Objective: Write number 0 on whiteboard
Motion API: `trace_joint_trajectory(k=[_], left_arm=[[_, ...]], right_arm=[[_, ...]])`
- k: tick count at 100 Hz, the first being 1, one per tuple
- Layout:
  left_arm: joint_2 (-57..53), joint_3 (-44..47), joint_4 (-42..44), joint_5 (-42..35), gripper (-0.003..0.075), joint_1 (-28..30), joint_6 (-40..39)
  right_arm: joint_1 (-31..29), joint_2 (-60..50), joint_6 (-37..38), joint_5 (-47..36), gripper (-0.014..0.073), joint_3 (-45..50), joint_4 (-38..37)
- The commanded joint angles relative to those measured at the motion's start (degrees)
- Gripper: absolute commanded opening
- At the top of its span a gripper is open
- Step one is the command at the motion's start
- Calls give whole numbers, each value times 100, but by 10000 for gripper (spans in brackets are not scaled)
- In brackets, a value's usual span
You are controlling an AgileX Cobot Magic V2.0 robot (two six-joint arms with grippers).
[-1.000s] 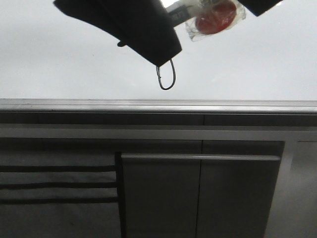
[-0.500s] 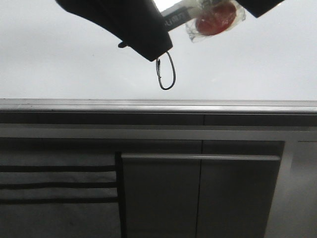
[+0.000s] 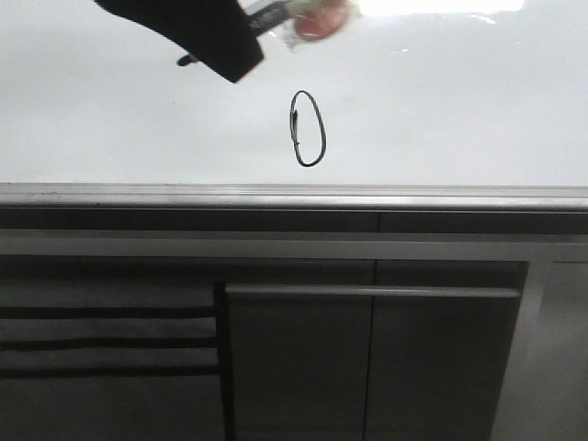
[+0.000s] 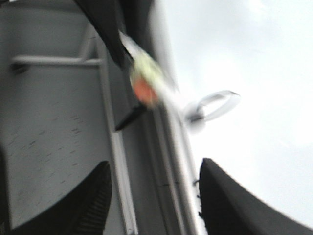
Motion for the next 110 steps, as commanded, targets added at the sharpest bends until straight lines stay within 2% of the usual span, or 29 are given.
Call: trace_joint_trajectory(k=[1,17,24,34,73,78,90,95,110], left_arm=[[-126,84,-188,-1227,69,643,-434],[-126,747,-1174,-3075,69,1528,-592],[-123,1006,-1516,-3782,69,1695,-592],[-82,1212,-1729,-4404,69,1778,-592],[650,1189,-1819,-4641,82,1808,-592],[666,1189,-1819,-4611,113,1808,-592],[677,1189,-1819,-4585,270,1808,-592],[677,1189,-1819,-4585,313,1808,-592],[663,1189,-1794,-4523,337,1808,-592]], right_arm=[[-513,-375,418,-375,360,-188,55],[-954,-608,432,-340,360,-7,108],[-963,-623,432,-340,360,107,108],[-963,-623,432,-340,360,193,108],[-963,-623,432,-426,360,231,108],[-963,-623,432,-426,360,231,108],[-963,-623,432,-415,360,231,108],[-963,-623,432,-415,360,231,108],[-963,-623,432,-436,360,231,108]])
